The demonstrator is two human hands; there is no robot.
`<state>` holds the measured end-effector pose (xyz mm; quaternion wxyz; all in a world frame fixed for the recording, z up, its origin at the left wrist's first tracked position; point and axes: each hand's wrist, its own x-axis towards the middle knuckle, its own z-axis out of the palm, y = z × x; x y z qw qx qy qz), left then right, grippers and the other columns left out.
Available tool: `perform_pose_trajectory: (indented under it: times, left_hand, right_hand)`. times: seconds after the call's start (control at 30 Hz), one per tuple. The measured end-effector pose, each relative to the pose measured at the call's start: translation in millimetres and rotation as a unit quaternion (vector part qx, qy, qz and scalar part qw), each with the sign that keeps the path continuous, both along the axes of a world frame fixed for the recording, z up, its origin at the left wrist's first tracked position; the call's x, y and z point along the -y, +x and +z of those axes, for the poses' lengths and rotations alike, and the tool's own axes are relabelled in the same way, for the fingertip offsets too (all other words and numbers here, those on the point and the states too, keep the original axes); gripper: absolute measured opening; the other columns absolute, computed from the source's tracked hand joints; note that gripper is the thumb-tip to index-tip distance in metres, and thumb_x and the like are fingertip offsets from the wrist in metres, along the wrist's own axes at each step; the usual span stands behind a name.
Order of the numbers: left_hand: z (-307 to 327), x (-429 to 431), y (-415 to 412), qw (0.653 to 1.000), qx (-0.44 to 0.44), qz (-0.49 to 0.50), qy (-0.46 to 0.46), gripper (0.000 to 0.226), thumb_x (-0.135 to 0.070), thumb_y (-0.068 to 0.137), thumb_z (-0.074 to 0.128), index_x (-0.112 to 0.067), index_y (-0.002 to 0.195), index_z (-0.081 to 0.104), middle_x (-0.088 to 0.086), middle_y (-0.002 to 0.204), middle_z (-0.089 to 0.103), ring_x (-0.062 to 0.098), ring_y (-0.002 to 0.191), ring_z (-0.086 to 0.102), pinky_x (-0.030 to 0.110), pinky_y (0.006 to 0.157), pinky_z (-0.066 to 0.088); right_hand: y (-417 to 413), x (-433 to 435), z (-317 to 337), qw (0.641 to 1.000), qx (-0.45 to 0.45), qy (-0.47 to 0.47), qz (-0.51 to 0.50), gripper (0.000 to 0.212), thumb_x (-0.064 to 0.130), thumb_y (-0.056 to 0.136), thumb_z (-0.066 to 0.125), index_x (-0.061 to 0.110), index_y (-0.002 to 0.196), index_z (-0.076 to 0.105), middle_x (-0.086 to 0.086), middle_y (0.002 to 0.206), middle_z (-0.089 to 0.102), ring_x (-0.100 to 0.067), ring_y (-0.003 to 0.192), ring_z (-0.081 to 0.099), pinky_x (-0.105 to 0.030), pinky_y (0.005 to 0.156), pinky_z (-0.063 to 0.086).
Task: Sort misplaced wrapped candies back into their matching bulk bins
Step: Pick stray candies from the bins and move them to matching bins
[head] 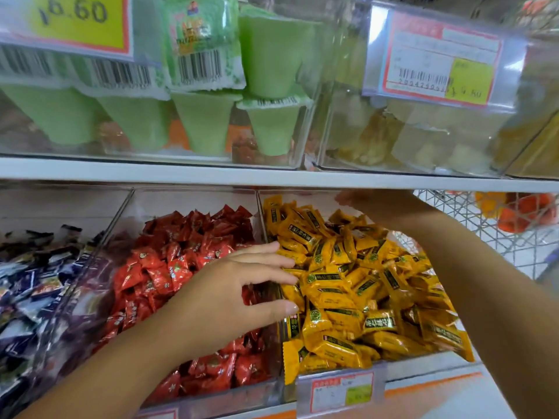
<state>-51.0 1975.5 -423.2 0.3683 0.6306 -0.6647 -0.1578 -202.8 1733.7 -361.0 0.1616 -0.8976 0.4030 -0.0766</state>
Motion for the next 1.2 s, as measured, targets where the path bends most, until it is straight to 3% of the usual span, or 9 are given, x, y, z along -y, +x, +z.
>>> perform_pose_trajectory:
  times: [0.03, 0.13, 0.23, 0.33, 0.47, 0.63, 0.83, 1.0, 1.2]
  left_hand:
    - [0, 1, 0, 1.0, 0.002, -0.001, 0.001, 0.04, -0.067, 0.07, 0.058, -0.049, 0.105, 0.068, -0.047, 0.126, 0.045, -0.027, 0.128, 0.021, 0.001, 0.098, 0.017]
    - [0, 2, 1, 1.0, 0.007, 0.001, 0.004, 0.042, -0.068, 0.068, 0.06, -0.051, 0.105, 0.067, -0.05, 0.126, 0.041, -0.026, 0.128, 0.021, 0.008, 0.1, 0.019]
    - [1, 4, 3, 1.0, 0.006, 0.005, 0.003, 0.043, -0.068, 0.067, 0.061, -0.052, 0.106, 0.067, -0.051, 0.125, 0.04, -0.026, 0.128, 0.021, 0.012, 0.102, 0.019]
    - [0, 5, 4, 1.0, 0.003, 0.004, 0.001, 0.042, -0.07, 0.068, 0.062, -0.054, 0.106, 0.066, -0.051, 0.125, 0.041, -0.025, 0.129, 0.021, 0.016, 0.104, 0.02]
    - [-2, 6, 5, 1.0, 0.004, 0.001, -0.008, 0.049, -0.077, 0.065, 0.058, -0.057, 0.109, 0.063, -0.049, 0.127, 0.043, -0.023, 0.13, 0.023, 0.02, 0.105, 0.024]
    - [-1, 7, 3, 1.0, 0.005, 0.012, -0.013, 0.048, -0.078, 0.063, 0.055, -0.056, 0.105, 0.066, -0.049, 0.124, 0.044, -0.023, 0.129, 0.025, 0.018, 0.102, 0.027]
    - [-1, 11, 0, 0.999, 0.013, 0.038, -0.025, 0.045, -0.077, 0.066, 0.054, -0.052, 0.1, 0.068, -0.046, 0.122, 0.049, -0.022, 0.127, 0.03, 0.009, 0.1, 0.023]
    - [-5, 11, 1, 0.999, 0.001, 0.037, -0.025, 0.043, -0.074, 0.069, 0.056, -0.05, 0.102, 0.069, -0.044, 0.124, 0.049, -0.022, 0.128, 0.029, 0.008, 0.101, 0.021]
    - [-5, 13, 2, 0.999, 0.005, 0.043, -0.03, 0.045, -0.076, 0.068, 0.056, -0.048, 0.101, 0.07, -0.043, 0.121, 0.051, -0.021, 0.126, 0.031, 0.009, 0.1, 0.023]
  right_hand:
    - [2, 13, -5, 1.0, -0.003, 0.021, 0.005, 0.026, 0.031, 0.101, 0.046, 0.027, 0.119, 0.064, 0.007, 0.12, 0.062, -0.002, 0.084, 0.056, -0.009, 0.066, 0.039]
    - [10, 41, -24, 0.998, -0.022, 0.046, 0.035, 0.024, 0.012, 0.096, 0.053, 0.018, 0.115, 0.067, -0.005, 0.121, 0.064, -0.019, 0.107, 0.06, -0.031, 0.093, 0.048]
    - [22, 52, -45, 0.992, -0.111, -0.003, 0.059, 0.035, 0.005, 0.095, 0.05, 0.016, 0.127, 0.062, -0.005, 0.128, 0.06, -0.018, 0.109, 0.057, -0.025, 0.089, 0.045]
    - [32, 63, -60, 0.982, -0.175, -0.042, 0.058, 0.037, 0.005, 0.094, 0.048, 0.016, 0.127, 0.062, -0.008, 0.135, 0.055, -0.024, 0.123, 0.05, -0.03, 0.101, 0.037]
    - [39, 69, -66, 0.985, -0.145, -0.082, 0.038, 0.022, 0.018, 0.092, 0.06, 0.01, 0.109, 0.071, -0.01, 0.119, 0.065, -0.026, 0.113, 0.058, -0.03, 0.096, 0.043]
    - [33, 74, -70, 0.985, -0.124, -0.115, 0.018, 0.022, 0.025, 0.088, 0.062, 0.008, 0.092, 0.075, -0.009, 0.098, 0.07, -0.025, 0.096, 0.064, -0.033, 0.087, 0.051]
    - [26, 62, -62, 0.984, -0.167, -0.056, 0.03, 0.03, 0.017, 0.096, 0.051, 0.011, 0.124, 0.061, -0.009, 0.129, 0.058, -0.027, 0.119, 0.054, -0.035, 0.1, 0.042]
    - [38, 70, -76, 0.977, -0.211, -0.032, 0.023, 0.031, 0.027, 0.097, 0.047, 0.007, 0.105, 0.069, -0.013, 0.111, 0.066, -0.026, 0.097, 0.061, -0.037, 0.092, 0.049]
    - [31, 50, -58, 0.981, -0.169, -0.099, 0.011, 0.033, 0.022, 0.1, 0.044, 0.004, 0.11, 0.069, -0.012, 0.115, 0.064, -0.027, 0.113, 0.057, -0.029, 0.093, 0.04]
